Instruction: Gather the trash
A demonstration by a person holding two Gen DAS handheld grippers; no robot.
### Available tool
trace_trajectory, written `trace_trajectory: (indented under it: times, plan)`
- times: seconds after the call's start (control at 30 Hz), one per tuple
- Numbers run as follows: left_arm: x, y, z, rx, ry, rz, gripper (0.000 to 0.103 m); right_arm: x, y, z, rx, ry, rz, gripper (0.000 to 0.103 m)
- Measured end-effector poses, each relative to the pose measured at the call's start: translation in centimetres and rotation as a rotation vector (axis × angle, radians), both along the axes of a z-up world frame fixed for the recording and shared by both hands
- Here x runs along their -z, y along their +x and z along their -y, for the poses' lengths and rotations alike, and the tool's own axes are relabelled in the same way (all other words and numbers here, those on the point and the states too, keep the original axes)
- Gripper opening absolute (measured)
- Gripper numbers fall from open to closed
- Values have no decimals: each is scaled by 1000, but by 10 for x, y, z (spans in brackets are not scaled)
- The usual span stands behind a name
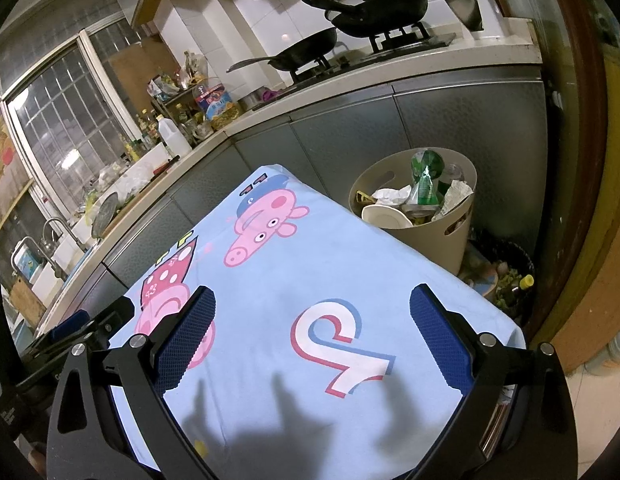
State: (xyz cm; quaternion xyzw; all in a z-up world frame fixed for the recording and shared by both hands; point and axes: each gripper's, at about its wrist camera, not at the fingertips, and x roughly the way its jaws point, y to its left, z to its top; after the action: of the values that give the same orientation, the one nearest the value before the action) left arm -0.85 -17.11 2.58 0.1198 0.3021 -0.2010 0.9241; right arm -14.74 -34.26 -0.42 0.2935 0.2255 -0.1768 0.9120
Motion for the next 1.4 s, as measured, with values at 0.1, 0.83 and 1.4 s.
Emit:
trace_trajectory:
  times: [0.1,0.83,1.4]
  plan:
    - [0,0,0,0,1,2,99,0,0,0,0,1,-1,97]
    - [4,-2,-1,21,-1,1,99,0,0,-1,1,0,-2,97]
    - [3,-1,0,22,0,0,99,1,0,-1,2,0,-3,97]
